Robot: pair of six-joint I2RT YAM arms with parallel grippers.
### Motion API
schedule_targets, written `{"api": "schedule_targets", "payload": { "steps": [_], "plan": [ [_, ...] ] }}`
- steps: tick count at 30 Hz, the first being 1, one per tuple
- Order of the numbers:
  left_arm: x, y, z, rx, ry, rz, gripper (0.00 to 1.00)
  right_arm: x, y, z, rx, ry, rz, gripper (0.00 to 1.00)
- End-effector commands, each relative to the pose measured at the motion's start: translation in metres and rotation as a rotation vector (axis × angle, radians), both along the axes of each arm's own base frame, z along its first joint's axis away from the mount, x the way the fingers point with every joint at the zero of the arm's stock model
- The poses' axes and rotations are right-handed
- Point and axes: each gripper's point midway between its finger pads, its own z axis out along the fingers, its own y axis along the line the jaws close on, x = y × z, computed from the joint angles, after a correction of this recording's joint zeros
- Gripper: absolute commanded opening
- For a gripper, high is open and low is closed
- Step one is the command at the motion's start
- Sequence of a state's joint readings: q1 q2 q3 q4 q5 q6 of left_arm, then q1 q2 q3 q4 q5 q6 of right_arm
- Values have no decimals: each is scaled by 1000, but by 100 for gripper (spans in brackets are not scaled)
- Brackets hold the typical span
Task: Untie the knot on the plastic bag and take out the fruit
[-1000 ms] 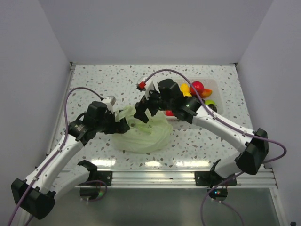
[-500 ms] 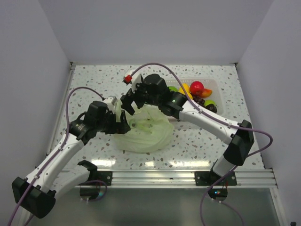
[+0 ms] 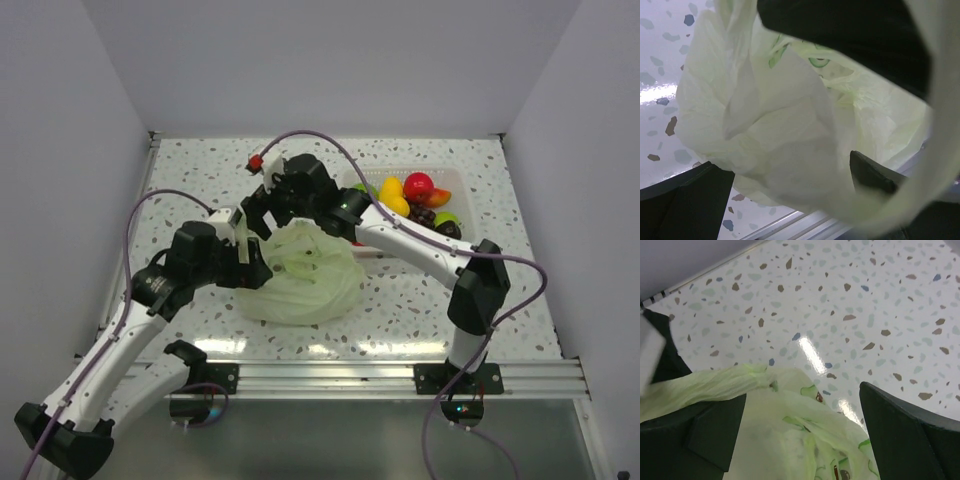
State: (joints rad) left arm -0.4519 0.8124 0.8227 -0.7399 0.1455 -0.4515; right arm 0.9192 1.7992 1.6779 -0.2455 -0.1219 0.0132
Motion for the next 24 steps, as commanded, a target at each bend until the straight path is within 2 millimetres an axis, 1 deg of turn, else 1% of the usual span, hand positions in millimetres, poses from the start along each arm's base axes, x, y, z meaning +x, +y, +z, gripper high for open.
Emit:
{"api": "schedule_targets", "payload": {
  "steps": [1, 2, 3, 6, 8, 9, 11, 13, 15, 16, 17, 18, 19, 20, 21, 22, 23, 24],
  "plan": [
    [7, -5, 38, -51, -154, -34, 100, 0, -1, -21, -54, 55, -30, 99],
    [7, -5, 44, -62, -180, -35, 100, -1, -2, -33, -82, 74, -32, 99],
    [7, -5, 57, -85, -235, -33, 100, -1, -3, -37, -93, 79, -33, 99],
    [6, -5, 75, -116, -309, -44, 100, 0, -4, -50, -116, 100, -39, 99],
    [6, -1, 81, -117, -316, -18, 100, -1, -5, -53, -121, 105, -47, 99],
    [4, 2, 83, -117, -315, -1, 100, -1, -6, -50, -117, 106, -53, 99],
    [6, 12, 94, -128, -345, 73, 100, -1, -12, -43, -122, 103, -68, 99],
    [5, 26, 112, -139, -399, 154, 100, -1, -17, -12, -83, 61, -82, 99],
    [1, 39, 120, -130, -413, 215, 100, -5, -24, 12, -58, 39, -87, 99],
    [1, 48, 133, -131, -436, 264, 100, -6, -31, 31, -37, 13, -105, 99],
    [0, 52, 137, -128, -440, 285, 100, -9, -38, 43, -36, 7, -116, 99],
    [-3, 58, 137, -114, -427, 308, 100, -11, -44, 51, -31, 0, -125, 99],
    [-4, 67, 149, -123, -444, 365, 100, -13, -59, 75, -6, -38, -166, 99],
    [-7, 73, 152, -119, -449, 389, 100, -13, -70, 78, -13, -47, -198, 99],
    [-11, 78, 153, -112, -445, 410, 100, -15, -81, 88, -2, -63, -226, 99],
    [-14, 84, 162, -123, -464, 433, 100, -16, -92, 96, 5, -78, -257, 99],
    [-16, 91, 166, -121, -475, 469, 100, -18, -118, 109, 9, -111, -338, 99],
    [-22, 97, 170, -130, -491, 486, 100, -19, -132, 115, 10, -125, -381, 99]
  ]
}}
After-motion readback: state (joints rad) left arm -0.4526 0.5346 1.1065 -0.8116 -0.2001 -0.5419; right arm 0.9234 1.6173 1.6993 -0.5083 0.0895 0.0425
